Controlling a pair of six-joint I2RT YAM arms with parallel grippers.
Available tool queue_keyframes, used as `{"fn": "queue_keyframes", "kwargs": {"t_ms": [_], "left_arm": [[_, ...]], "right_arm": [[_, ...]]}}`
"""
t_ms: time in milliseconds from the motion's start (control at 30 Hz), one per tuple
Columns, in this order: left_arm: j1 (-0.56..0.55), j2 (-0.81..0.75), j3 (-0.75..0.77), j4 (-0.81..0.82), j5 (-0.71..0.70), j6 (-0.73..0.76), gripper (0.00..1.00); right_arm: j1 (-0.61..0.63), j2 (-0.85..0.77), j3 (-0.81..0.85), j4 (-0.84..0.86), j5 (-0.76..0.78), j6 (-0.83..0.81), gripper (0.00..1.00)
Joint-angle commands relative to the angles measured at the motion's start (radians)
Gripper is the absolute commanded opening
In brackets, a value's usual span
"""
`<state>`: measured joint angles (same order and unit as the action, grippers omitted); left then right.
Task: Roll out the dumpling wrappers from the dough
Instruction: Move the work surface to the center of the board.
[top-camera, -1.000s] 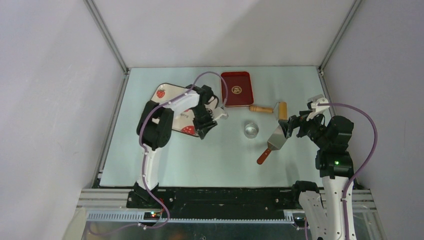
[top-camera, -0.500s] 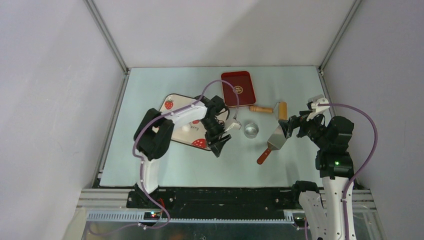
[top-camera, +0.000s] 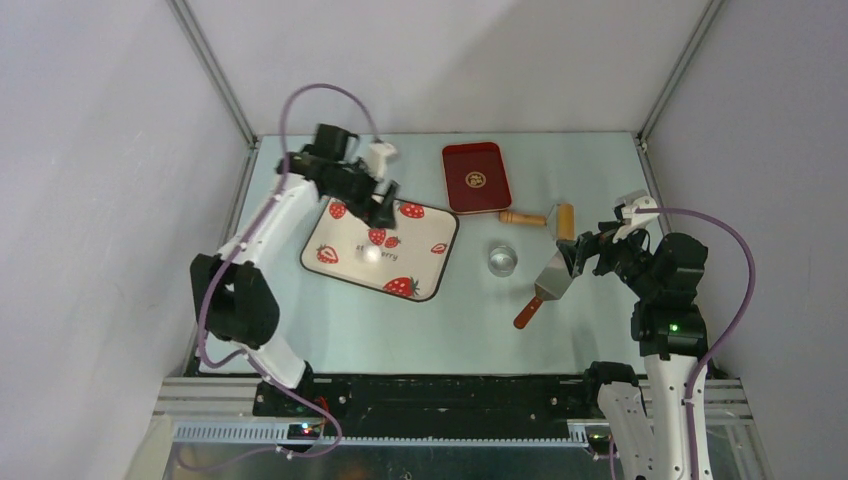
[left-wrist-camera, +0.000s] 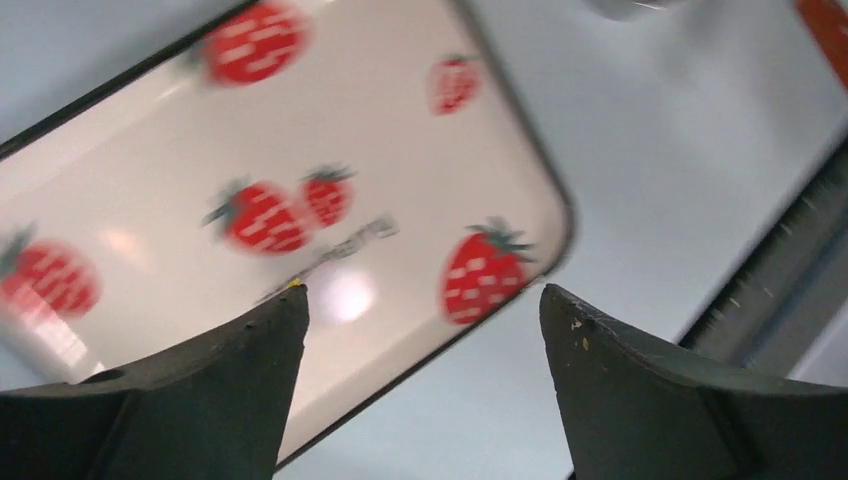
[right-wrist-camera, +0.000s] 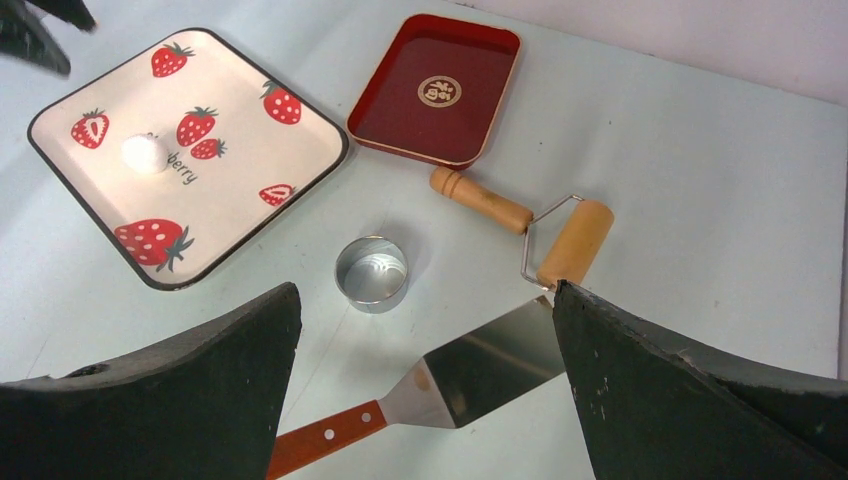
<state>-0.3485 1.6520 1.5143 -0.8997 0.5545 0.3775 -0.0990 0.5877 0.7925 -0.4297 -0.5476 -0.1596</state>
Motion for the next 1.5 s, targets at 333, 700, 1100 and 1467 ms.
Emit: {"fn": "queue_keyframes", "kwargs": {"t_ms": [333, 700, 1100, 1467], "left_arm": [[0.56, 0.334, 0.165, 0.004, -0.173, -0.168, 0.76], [0.573, 0.507, 0.214, -0.09, -0.245, -0.153, 0.61], [0.572, 0.462, 0.083, -0.112, -0.159, -0.12, 0.4], [0.572, 0.288, -0.13, -0.108, -0.181, -0.118, 0.27]], "right_arm": [[0.01, -0.022, -0.001, 0.031, -0.012, -0.017, 1.0], [0.008, -0.012, -0.001, 0.03, -0.012, -0.019, 1.0], [0.008, -0.011, -0.001, 0.029, -0.014, -0.02, 1.0], [0.01, -0.011, -0.001, 0.03, -0.014, -0.019, 1.0]]}}
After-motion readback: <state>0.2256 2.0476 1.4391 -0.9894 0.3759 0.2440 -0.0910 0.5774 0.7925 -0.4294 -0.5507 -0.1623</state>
